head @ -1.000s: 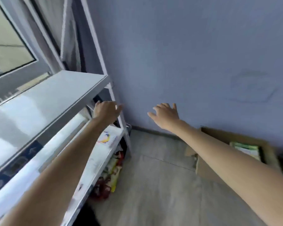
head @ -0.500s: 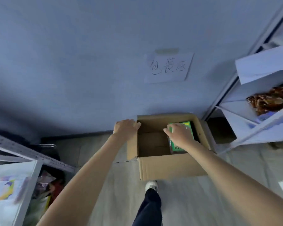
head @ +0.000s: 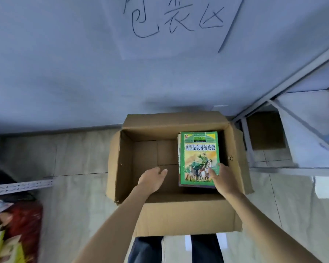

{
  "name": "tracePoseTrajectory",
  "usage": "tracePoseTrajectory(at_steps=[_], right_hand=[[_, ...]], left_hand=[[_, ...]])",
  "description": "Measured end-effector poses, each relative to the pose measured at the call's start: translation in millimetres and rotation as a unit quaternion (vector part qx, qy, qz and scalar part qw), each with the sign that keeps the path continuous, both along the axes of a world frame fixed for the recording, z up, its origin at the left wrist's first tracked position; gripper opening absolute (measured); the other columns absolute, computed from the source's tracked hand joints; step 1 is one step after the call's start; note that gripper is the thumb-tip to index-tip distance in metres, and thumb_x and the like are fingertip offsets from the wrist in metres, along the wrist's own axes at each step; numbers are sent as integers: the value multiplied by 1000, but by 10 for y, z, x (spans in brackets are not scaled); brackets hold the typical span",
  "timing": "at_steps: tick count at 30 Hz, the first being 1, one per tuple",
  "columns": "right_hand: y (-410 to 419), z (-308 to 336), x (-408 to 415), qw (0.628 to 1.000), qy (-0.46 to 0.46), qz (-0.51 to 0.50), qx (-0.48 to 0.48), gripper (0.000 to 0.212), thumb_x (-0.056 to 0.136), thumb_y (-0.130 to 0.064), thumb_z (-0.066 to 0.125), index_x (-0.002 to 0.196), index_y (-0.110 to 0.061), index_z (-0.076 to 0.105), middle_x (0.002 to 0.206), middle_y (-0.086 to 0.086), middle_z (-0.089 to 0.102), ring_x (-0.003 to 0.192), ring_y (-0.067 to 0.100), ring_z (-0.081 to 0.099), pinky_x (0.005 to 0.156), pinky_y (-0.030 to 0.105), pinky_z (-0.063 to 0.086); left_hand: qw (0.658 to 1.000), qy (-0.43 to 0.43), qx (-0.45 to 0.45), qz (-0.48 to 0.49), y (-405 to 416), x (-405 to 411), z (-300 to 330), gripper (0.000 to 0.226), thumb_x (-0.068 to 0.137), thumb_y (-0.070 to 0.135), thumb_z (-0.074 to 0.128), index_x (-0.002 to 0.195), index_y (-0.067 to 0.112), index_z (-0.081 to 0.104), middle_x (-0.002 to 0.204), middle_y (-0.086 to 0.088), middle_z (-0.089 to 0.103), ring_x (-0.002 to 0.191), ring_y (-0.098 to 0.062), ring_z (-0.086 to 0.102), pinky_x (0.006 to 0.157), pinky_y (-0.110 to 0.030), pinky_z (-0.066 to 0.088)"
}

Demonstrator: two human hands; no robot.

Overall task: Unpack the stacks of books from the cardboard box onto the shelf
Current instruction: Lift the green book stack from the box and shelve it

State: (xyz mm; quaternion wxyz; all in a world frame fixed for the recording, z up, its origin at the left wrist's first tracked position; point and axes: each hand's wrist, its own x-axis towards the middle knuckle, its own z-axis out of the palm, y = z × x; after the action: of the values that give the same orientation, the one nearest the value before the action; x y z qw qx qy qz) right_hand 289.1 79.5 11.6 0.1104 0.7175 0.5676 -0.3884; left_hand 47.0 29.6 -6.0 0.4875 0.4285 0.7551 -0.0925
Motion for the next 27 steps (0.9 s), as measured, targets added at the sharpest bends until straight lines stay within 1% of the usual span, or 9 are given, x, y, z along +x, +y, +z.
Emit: tracePoseTrajectory(at_steps=[4, 6, 8, 11, 14, 18, 20, 22, 27], right_hand=[[319, -824, 196, 997, 34, -60, -26, 70, 93, -40, 55, 145, 1, 32, 148, 21, 40, 134, 35, 42, 109, 46, 37], [406, -1149, 279, 989, 60, -123, -47, 80, 93, -37, 58, 152, -3, 17, 157, 18, 27, 142, 34, 30, 115, 45, 28], [461, -1420, 340, 963, 134, -220, -81, 80, 91, -31, 62, 152, -6, 16, 155, 16, 30, 141, 34, 33, 114, 50, 31], [444, -1688, 415, 921, 206, -310, -118, 58, 90, -28, 63, 139, -8, 39, 134, 12, 54, 126, 35, 52, 95, 54, 49], [389, -1738, 474, 921, 217, -303, -114, 19, 91, -32, 61, 103, -17, 61, 98, -1, 64, 111, 32, 62, 88, 47, 54], [368, -1714, 531, 913, 220, -319, -125, 49, 89, -45, 58, 124, -10, 60, 113, 7, 62, 113, 31, 57, 102, 53, 44], [362, -1696, 535, 912, 223, -319, -127, 55, 86, -49, 59, 129, -13, 58, 119, 8, 61, 114, 29, 56, 102, 45, 42], [360, -1665, 512, 911, 223, -323, -127, 55, 86, -51, 59, 131, -18, 58, 128, 6, 60, 120, 28, 54, 94, 37, 36], [349, -1583, 408, 903, 226, -335, -142, 66, 81, -57, 61, 133, -16, 55, 134, 9, 58, 121, 26, 53, 89, 35, 31]], left_hand=[[996, -20, -55, 62, 255, 361, -736, 68, 96, 59, 33, 148, 15, 35, 144, -10, 51, 128, -28, 51, 100, -35, 42], [990, -46, -66, 111, 425, 518, -1030, 79, 93, 63, 36, 153, 14, 21, 152, -13, 40, 133, -31, 45, 102, -35, 39], [983, -67, -59, 159, 590, 657, -1263, 85, 92, 65, 34, 154, 10, 15, 155, -15, 34, 136, -32, 41, 105, -38, 37], [971, -78, -21, 223, 802, 878, -1483, 86, 91, 70, 30, 148, 5, 30, 139, -19, 51, 121, -34, 55, 98, -40, 45], [952, -55, 5, 302, 837, 1099, -1577, 97, 84, 76, 37, 148, 4, 27, 143, -18, 45, 121, -34, 57, 97, -46, 50], [963, 44, 44, 262, 719, 1239, -1566, 98, 78, 80, 42, 139, 2, 38, 140, -13, 36, 131, -28, 33, 110, -43, 32], [968, 88, 49, 231, 692, 1259, -1536, 98, 76, 82, 40, 134, 2, 43, 136, -12, 34, 128, -27, 29, 109, -40, 27], [962, 84, 54, 255, 660, 1274, -1494, 97, 76, 81, 44, 130, 1, 44, 135, -13, 34, 126, -27, 29, 108, -38, 27], [949, 18, 54, 310, 566, 1249, -1408, 97, 81, 74, 48, 141, -2, 33, 143, -17, 31, 134, -29, 26, 110, -42, 26]])
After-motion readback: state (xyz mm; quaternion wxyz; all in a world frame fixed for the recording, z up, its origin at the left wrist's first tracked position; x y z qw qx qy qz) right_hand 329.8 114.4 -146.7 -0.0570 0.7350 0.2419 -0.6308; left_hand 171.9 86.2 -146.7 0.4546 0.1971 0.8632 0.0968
